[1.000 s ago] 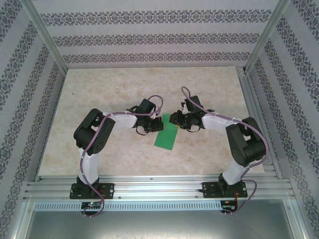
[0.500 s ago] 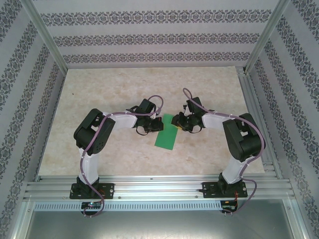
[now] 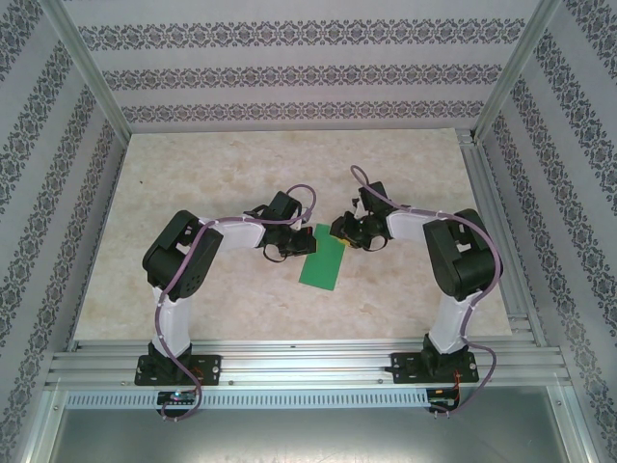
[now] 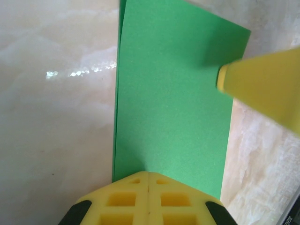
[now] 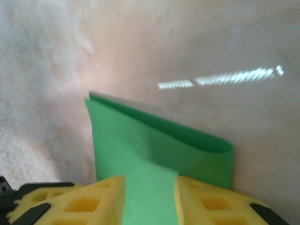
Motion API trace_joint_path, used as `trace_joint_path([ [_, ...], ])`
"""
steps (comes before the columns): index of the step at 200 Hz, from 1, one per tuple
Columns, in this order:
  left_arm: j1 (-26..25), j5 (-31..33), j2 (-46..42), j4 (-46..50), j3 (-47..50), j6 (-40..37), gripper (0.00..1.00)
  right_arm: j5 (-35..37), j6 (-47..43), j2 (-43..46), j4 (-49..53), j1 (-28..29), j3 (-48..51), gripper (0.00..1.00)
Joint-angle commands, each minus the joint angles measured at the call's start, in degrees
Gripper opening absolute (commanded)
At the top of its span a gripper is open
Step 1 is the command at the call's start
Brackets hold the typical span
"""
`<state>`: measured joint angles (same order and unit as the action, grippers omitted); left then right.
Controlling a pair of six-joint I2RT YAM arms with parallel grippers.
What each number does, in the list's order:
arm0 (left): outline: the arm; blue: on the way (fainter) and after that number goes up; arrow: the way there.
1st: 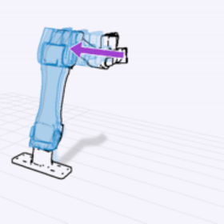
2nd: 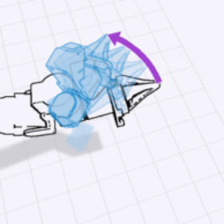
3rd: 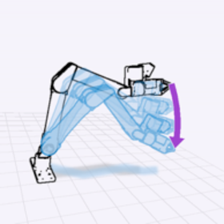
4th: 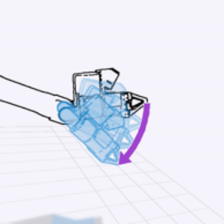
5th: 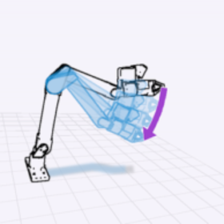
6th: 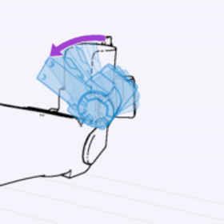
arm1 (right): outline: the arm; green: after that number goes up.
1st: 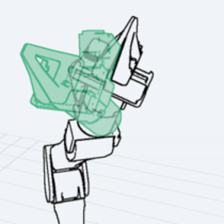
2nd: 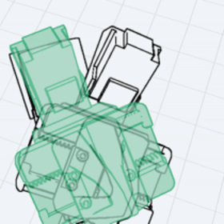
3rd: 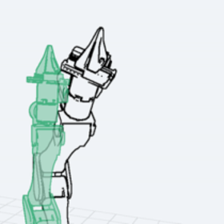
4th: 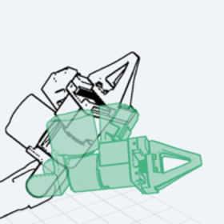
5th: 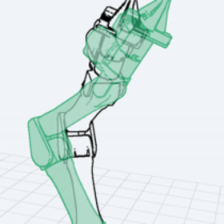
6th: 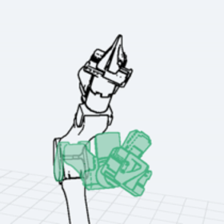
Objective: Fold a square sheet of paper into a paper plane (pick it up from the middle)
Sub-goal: Fold the square sheet of paper in half at the center of the table.
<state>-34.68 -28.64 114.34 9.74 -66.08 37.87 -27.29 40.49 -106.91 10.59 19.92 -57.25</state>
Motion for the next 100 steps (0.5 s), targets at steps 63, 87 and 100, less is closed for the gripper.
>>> trace_joint_path([
  [63,-1.1,1.0,2.46,4.85,0.2,-1.66,0.04,1.47,-3.37,5.11,6.8,-0.48,-5.67,0.36],
  [87,-1.1,0.98,2.5,5.12,-0.12,-1.66,0.04,1.68,-4.27,2.46,7.9,-0.85,-7.07,0.36],
  [100,-1.1,1.0,2.48,5.13,-0.21,-1.66,0.04,1.61,-4.19,0.87,7.39,-0.85,-7.29,0.36],
])
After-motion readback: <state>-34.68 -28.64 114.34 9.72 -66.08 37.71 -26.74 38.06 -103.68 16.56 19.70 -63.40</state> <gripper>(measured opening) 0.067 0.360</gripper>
